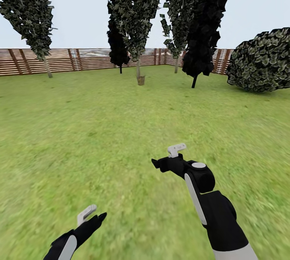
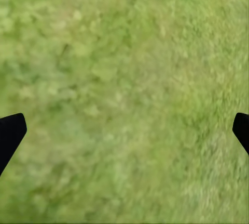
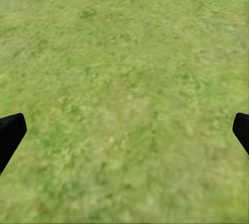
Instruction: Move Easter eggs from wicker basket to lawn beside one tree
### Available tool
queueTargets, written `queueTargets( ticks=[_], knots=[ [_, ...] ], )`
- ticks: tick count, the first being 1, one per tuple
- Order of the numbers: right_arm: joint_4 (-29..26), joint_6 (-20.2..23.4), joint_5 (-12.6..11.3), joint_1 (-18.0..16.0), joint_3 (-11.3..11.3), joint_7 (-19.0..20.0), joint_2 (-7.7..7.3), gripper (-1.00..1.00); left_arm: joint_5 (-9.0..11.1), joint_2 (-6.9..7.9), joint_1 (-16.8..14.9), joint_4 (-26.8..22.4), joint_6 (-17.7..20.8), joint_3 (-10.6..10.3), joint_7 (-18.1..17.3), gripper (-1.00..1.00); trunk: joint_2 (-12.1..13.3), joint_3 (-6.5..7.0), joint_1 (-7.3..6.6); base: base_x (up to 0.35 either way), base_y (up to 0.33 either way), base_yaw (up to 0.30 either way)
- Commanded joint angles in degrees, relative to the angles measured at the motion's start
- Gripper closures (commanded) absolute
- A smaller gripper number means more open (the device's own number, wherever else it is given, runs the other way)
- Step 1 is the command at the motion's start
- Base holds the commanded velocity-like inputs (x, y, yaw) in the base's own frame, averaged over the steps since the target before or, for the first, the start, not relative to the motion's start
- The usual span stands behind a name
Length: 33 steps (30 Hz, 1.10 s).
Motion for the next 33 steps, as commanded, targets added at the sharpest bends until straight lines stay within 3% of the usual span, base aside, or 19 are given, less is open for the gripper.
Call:
queueTargets(
  ticks=[1,33],
  knots=[
    [-0.1,0.3,0.3,-0.1,0.0,0.3,0.02,-1.0,0.4,-0.02,0.0,0.0,0.4,0.2,-0.2,-1.0,-0.1,-0.13,0.07,0.334,0.0,0.0],
    [-0.1,0.3,0.3,-0.1,0.0,0.2,0.02,-1.0,0.4,-0.02,0.0,0.0,0.4,0.1,-0.2,-1.0,-0.1,-0.13,0.07,0.334,0.0,0.0]
  ],
)
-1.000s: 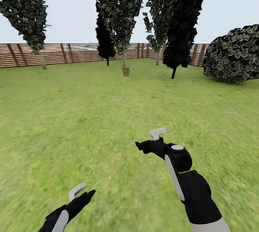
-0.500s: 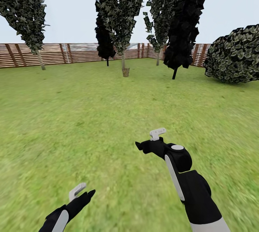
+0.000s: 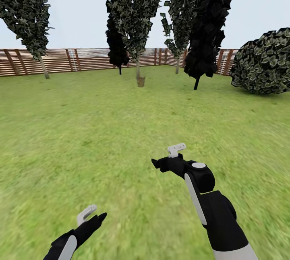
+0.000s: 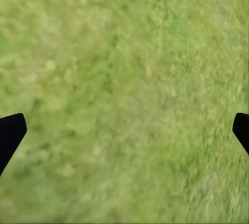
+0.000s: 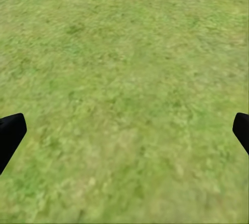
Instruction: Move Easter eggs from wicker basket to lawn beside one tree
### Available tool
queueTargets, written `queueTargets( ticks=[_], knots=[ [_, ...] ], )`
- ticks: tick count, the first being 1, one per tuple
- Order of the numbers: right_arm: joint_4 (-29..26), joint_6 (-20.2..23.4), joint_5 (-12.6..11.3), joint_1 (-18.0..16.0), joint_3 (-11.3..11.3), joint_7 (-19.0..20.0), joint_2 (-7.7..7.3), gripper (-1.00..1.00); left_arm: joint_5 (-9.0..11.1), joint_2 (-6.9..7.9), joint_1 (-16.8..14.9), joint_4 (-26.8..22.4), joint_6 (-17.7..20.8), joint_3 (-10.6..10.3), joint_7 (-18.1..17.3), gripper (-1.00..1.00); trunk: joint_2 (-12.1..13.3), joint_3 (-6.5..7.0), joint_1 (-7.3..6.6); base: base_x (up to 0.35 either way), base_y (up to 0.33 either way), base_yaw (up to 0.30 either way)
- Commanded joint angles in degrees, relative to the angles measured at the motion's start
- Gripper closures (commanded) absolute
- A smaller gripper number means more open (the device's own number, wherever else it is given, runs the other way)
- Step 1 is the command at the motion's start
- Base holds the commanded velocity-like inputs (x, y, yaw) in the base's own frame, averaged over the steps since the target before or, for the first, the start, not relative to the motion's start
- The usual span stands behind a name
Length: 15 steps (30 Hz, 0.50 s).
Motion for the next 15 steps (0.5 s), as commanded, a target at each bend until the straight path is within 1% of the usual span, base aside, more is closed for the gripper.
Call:
queueTargets(
  ticks=[1,15],
  knots=[
    [0.0,0.3,0.3,-0.1,0.0,0.3,0.02,-1.0,0.4,-0.02,0.0,0.0,0.4,0.2,-0.2,-1.0,-0.1,-0.12,0.07,0.334,0.0,0.0],
    [-0.1,0.3,0.3,-0.1,-0.1,0.3,0.02,-1.0,0.4,-0.02,0.0,0.0,0.4,0.2,-0.2,-1.0,-0.1,-0.12,0.07,0.334,0.0,0.0]
  ],
)
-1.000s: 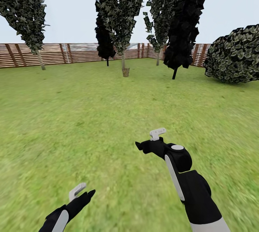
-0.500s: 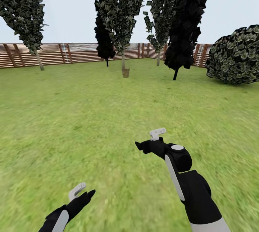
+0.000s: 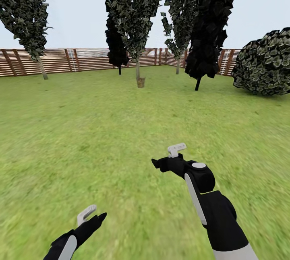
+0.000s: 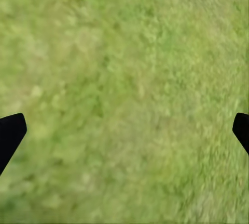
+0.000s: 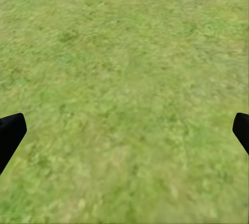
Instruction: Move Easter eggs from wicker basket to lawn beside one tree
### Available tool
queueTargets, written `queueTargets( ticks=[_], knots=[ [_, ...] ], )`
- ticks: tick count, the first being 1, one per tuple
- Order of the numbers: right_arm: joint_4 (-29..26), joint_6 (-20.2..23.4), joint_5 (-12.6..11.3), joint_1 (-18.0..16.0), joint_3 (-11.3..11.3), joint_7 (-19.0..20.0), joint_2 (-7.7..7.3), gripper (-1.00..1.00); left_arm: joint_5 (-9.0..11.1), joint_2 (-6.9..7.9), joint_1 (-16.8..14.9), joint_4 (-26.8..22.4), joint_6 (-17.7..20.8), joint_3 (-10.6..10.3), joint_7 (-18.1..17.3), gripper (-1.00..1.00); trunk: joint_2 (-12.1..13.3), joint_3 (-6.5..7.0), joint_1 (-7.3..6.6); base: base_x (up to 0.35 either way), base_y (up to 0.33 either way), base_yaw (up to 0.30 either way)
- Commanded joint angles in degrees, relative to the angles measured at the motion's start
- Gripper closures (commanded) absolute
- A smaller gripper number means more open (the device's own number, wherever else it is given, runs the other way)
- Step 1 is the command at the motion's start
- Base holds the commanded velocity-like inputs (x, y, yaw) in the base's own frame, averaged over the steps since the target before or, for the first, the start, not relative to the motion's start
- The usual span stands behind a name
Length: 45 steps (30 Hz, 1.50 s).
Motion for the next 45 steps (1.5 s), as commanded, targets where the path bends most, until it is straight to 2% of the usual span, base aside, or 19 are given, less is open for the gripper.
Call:
queueTargets(
  ticks=[1,45],
  knots=[
    [0.0,0.3,0.3,-0.1,0.0,0.3,0.02,-1.0,0.4,-0.02,0.0,0.0,0.4,0.2,-0.2,-1.0,-0.1,-0.13,0.07,0.334,0.0,0.0],
    [0.0,0.3,0.3,-0.1,-0.1,0.2,0.01,-1.0,0.4,-0.02,0.0,0.0,0.4,0.1,-0.2,-1.0,-0.1,-0.13,0.07,0.334,0.0,0.0]
  ],
)
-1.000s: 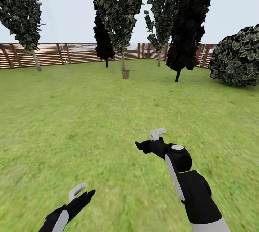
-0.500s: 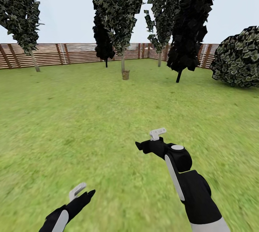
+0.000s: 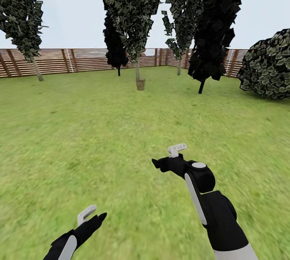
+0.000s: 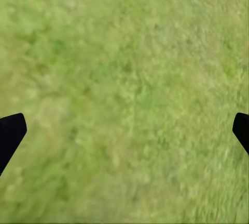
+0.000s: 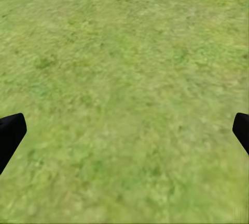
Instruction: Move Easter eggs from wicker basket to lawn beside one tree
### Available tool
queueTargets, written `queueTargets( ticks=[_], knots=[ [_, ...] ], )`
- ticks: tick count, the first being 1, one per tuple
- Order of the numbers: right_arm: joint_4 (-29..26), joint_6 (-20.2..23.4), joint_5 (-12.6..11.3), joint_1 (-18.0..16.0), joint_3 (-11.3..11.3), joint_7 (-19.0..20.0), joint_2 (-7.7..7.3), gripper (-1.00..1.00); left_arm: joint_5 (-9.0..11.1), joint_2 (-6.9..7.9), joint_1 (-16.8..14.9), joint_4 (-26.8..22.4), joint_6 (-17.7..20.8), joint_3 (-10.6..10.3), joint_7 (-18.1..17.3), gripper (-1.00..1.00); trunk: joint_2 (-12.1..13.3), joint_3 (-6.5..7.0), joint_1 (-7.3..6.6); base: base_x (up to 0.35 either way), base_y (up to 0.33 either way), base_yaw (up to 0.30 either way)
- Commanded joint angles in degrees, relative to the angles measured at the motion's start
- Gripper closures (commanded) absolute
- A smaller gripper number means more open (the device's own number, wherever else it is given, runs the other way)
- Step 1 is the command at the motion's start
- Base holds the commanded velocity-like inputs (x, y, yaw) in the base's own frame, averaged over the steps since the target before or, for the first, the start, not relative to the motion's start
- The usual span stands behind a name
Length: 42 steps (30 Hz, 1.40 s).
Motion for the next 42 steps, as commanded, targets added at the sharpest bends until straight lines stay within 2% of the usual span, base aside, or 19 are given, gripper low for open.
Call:
queueTargets(
  ticks=[1,42],
  knots=[
    [-0.1,0.3,0.3,-0.1,0.0,0.3,0.02,-1.0,0.4,-0.02,0.0,-0.1,0.4,0.2,-0.2,-1.0,-0.1,-0.13,0.07,0.334,0.0,0.0],
    [-0.1,0.2,0.3,-0.1,0.2,0.2,-0.04,-1.0,0.3,-0.02,0.0,-0.1,0.4,0.1,-0.2,-1.0,-0.1,-0.13,0.07,0.334,0.0,0.0]
  ],
)
